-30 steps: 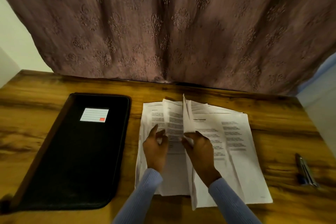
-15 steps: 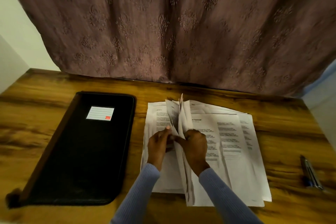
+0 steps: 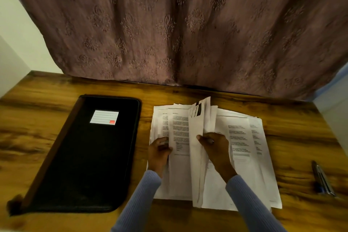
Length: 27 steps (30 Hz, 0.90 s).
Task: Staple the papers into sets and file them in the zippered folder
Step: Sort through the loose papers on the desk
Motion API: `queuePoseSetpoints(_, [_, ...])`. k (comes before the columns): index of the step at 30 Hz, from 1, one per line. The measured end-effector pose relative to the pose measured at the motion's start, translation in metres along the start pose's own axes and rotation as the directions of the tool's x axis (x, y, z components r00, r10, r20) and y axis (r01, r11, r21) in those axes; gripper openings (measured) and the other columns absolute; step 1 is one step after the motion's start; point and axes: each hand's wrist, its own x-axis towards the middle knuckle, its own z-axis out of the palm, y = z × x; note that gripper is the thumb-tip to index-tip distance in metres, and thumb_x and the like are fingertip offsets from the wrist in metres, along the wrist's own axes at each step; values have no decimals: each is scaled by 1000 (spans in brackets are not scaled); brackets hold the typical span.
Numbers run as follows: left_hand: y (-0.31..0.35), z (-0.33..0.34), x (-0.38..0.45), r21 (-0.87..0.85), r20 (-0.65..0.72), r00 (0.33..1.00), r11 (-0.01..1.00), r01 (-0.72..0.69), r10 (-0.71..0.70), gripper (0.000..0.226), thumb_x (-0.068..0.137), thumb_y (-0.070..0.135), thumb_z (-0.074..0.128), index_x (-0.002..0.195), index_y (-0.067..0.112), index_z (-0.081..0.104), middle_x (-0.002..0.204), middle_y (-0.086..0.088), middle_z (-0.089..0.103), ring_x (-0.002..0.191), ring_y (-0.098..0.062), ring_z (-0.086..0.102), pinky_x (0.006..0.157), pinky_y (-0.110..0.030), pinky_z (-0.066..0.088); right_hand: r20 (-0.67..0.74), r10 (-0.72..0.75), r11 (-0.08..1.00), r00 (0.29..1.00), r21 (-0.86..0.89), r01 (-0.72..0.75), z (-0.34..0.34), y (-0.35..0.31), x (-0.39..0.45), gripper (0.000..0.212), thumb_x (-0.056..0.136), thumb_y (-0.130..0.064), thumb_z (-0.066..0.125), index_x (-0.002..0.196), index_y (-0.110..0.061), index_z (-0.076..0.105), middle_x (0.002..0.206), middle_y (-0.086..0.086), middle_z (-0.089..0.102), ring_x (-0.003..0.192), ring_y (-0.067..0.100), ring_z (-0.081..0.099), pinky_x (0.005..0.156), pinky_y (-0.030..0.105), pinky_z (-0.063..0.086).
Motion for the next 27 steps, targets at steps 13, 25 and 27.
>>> queuePoseSetpoints(13, [3,14,-8,-226,-60,998,974,-5,-9,19,82,2,65,101,3,68,101,-9,69,97,-27,65,58,-17,56,53,-215,917,975,-333,220,36,-4,2,34,82,-42,65,97,-12,73,97,4,72,89,21,66,75,24,50])
queuePoseSetpoints(25, [9,0,-9,-32,-106,992,997,-70,66,25,85,-4,59,109,5,59,91,3,65,83,-15,63,50,-11,50,-25,-238,937,971,-270,223,18,9,7,39,89,-5,56,126,-15,48,91,5,64,71,19,63,62,22,55])
queuePoseSetpoints(27, [7,0,-9,11,-127,989,997,-73,74,25,82,-2,64,104,9,60,99,-2,65,89,-21,63,53,-12,51,-18,-303,900,953,-335,280,16,14,8,29,88,0,55,115,-10,60,103,15,67,85,28,67,75,30,57])
